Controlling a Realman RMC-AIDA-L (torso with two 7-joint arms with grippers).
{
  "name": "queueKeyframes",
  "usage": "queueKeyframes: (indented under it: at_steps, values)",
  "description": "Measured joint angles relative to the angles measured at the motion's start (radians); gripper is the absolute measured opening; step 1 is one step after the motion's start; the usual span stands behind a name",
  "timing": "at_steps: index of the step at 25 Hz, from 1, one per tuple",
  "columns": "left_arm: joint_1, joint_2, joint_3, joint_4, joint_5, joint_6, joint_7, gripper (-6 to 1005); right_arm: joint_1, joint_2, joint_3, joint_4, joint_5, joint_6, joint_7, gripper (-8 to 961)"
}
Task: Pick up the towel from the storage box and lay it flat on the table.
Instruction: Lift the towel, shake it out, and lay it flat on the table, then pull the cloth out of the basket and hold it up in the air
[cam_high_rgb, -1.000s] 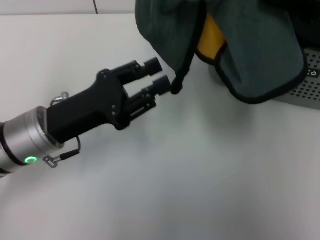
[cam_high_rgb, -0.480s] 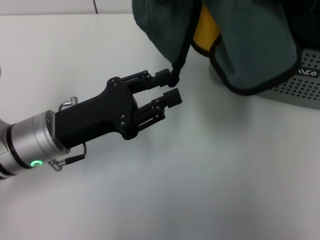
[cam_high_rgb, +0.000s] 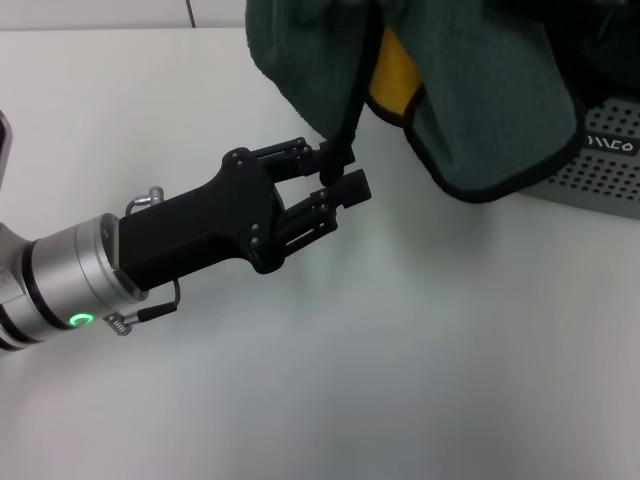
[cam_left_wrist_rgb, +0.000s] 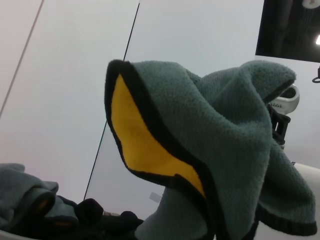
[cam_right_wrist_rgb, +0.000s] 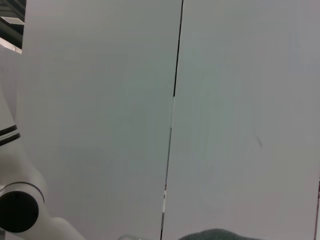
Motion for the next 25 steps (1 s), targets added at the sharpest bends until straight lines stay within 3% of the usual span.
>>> queueKeyframes:
  at_steps: [9, 14, 25]
  values:
    - [0.01, 0.002, -0.009, -0.001, -0.015, 0.0, 0.0, 286, -0.008, 0.0, 0.004, 0.0, 0.001, 0.0, 0.0, 185]
    - [0.009, 0.003, -0.007, -0.001, -0.014, 0.003, 0.0, 64, -0.013, 0.0, 0.003, 0.001, 0.001, 0.0, 0.0, 191]
    - [0.042, 0.007, -0.011, 0.01, -0.056, 0.087, 0.039, 16, -0.043, 0.001, 0.008, 0.009, 0.01, 0.0, 0.0, 204]
